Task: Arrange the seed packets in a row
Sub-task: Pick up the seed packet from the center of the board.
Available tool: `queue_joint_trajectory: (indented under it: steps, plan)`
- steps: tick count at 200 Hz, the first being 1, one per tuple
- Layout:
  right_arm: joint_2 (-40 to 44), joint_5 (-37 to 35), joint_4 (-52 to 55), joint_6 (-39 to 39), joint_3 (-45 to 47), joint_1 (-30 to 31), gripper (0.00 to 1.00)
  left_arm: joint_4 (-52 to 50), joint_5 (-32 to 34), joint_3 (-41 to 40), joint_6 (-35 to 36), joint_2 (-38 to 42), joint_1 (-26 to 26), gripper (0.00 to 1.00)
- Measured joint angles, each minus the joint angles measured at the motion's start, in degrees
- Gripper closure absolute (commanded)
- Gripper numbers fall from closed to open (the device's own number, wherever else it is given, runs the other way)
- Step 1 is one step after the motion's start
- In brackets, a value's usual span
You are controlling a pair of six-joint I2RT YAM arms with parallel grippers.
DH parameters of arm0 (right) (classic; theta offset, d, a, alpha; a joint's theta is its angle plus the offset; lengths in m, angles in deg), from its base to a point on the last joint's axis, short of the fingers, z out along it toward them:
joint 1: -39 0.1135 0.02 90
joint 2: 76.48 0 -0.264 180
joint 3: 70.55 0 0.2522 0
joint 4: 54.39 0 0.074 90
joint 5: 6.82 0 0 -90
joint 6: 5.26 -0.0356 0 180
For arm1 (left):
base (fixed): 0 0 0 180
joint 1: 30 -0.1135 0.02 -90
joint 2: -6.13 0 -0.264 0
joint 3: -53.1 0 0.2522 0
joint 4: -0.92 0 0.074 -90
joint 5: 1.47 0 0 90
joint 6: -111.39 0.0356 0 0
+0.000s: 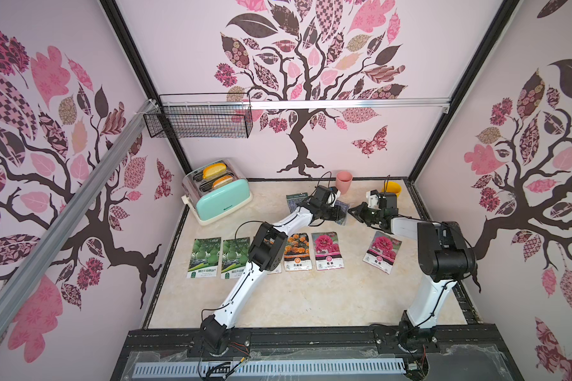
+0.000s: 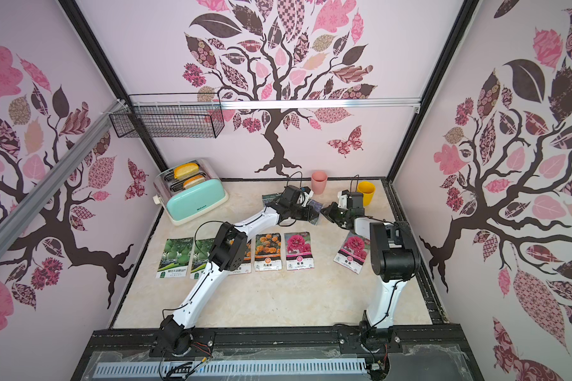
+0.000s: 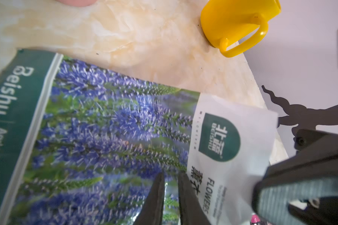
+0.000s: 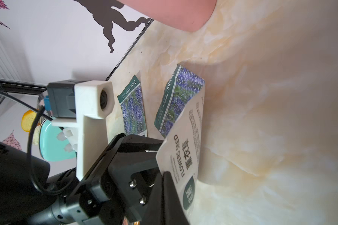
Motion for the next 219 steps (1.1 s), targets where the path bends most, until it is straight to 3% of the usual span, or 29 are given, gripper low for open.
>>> queue_joint_trajectory:
  steps: [62, 100, 142, 181, 219]
  plan:
    - [4.0, -3.0, 4.0, 3.6, 0.3, 0.0, 1.0, 0.3, 0.0, -6.7, 0.0, 9.4, -0.1, 0.78]
    - [8.3, -4.7, 5.9, 5.7, 1.7, 0.0, 1.0, 1.7, 1.1, -12.7, 0.2, 17.0, -0.4, 0.53]
    - [11.4, -5.8, 9.0, 6.5, 3.8, -0.6, 1.0, 3.3, 2.8, -23.3, 2.9, 25.7, -0.8, 0.4]
    - [13.4, -5.8, 11.3, 5.5, 3.8, -1.8, 1.0, 6.4, 3.0, -33.0, 4.2, 29.7, -0.8, 0.37]
    - [14.3, -5.4, 11.3, 4.0, 3.8, -2.4, 1.0, 7.1, 5.0, -37.3, -4.3, 29.7, -0.6, 0.36]
